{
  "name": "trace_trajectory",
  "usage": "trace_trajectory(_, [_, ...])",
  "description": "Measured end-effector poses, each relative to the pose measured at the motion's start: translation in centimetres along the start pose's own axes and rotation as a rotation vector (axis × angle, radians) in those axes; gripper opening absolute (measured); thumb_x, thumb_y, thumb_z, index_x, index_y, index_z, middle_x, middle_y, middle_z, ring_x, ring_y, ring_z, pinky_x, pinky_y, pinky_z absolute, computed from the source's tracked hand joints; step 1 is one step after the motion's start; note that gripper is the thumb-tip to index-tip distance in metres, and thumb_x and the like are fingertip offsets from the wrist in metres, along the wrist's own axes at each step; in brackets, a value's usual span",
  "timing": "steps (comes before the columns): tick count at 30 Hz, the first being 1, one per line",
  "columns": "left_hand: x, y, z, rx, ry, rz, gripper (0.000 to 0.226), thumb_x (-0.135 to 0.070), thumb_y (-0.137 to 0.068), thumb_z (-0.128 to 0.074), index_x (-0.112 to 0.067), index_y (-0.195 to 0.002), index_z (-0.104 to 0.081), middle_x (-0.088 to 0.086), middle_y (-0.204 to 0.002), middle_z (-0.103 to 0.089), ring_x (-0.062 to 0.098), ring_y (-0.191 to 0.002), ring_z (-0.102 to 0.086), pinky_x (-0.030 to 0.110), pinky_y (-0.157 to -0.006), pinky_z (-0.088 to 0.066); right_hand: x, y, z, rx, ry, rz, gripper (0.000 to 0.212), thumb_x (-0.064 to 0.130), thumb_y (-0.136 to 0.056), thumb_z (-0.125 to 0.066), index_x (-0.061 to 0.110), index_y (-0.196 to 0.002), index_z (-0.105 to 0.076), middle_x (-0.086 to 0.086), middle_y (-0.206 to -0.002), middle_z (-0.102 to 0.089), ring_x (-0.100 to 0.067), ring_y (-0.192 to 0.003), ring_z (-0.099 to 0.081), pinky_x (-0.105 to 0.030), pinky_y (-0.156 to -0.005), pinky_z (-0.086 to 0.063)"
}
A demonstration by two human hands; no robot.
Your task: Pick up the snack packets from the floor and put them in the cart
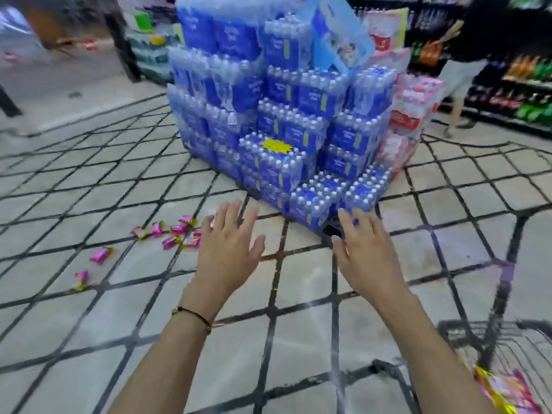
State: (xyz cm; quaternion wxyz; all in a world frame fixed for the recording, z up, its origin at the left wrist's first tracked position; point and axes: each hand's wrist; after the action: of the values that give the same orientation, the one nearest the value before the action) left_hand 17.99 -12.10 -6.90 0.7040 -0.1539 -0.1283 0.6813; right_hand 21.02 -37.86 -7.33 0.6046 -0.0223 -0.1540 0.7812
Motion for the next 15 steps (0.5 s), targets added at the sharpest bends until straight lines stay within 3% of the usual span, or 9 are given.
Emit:
trace_trajectory(6, [18.1,5.0,0.7,0.012,-0.122,0.249,0.057,-0.048,-0.092,-0.048,-0.018,-0.14,-0.056,0.014,-0.145,-0.05,0.038,-0.132,-0.047,0.055,-0.099,-0.041,18.4,-6.4,-5.9,0.067,-0.077,0.249,0.055,0.04,-0.102,-0.042,0.016,-0.151,-0.039,-0.014,-0.153,-0.041,-0.037,-0.141,-0.034,-0.053,-0.109,-0.037])
trace_trajectory(10, [28.6,7.5,1.4,0.051,-0.158,0.388,0.059,-0.048,-0.091,-0.052,-0.019,-0.142,-0.055,0.014,-0.149,-0.05,0.039,-0.135,-0.046,0.058,-0.102,-0.041,30.3,-9.0,-9.1,0.108,-0.113,0.419,0.052,0.038,-0.1,-0.044,0.017,-0.147,-0.042,-0.013,-0.147,-0.046,-0.036,-0.136,-0.04,-0.052,-0.098,-0.045])
trace_trajectory(15, [39.0,10.1,2.3,0.071,-0.187,0.525,0.059,-0.048,-0.091,-0.049,-0.019,-0.141,-0.054,0.015,-0.146,-0.052,0.039,-0.133,-0.049,0.057,-0.101,-0.043,41.7,-11.6,-12.0,0.18,-0.137,0.541,0.055,0.04,-0.101,-0.049,0.022,-0.151,-0.038,-0.01,-0.153,-0.043,-0.035,-0.14,-0.038,-0.052,-0.104,-0.044])
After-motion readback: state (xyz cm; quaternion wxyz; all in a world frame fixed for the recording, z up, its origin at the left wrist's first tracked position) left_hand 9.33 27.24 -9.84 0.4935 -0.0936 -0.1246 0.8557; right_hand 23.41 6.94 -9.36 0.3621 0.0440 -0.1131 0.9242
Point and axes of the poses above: each hand's wrist, its own y-axis away from the middle knuckle, its own z-axis out of the back of the hand, x = y × z
